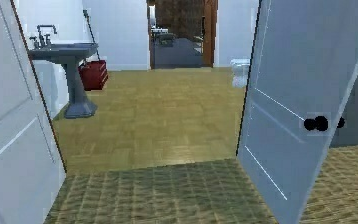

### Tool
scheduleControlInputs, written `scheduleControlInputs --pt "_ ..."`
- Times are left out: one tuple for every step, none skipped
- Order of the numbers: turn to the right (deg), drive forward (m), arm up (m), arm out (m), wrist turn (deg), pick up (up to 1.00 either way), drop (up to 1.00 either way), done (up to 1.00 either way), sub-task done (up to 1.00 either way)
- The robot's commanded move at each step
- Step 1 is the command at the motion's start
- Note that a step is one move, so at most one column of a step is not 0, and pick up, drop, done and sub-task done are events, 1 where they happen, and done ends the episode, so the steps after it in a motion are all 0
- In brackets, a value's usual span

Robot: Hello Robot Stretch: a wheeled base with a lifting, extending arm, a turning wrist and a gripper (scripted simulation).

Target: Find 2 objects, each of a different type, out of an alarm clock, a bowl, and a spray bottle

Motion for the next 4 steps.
scheduleControlInputs --pt "0.0 1.00 0.00 0.00 0.0 0.00 0.00 0.00 0.00" --pt "0.0 0.95 0.00 0.00 0.0 0.00 0.00 0.00 0.00" --pt "9.0 0.00 0.00 0.00 0.0 0.00 0.00 0.00 0.00" --pt "0.0 1.00 0.00 0.00 0.0 0.00 0.00 0.00 0.00"
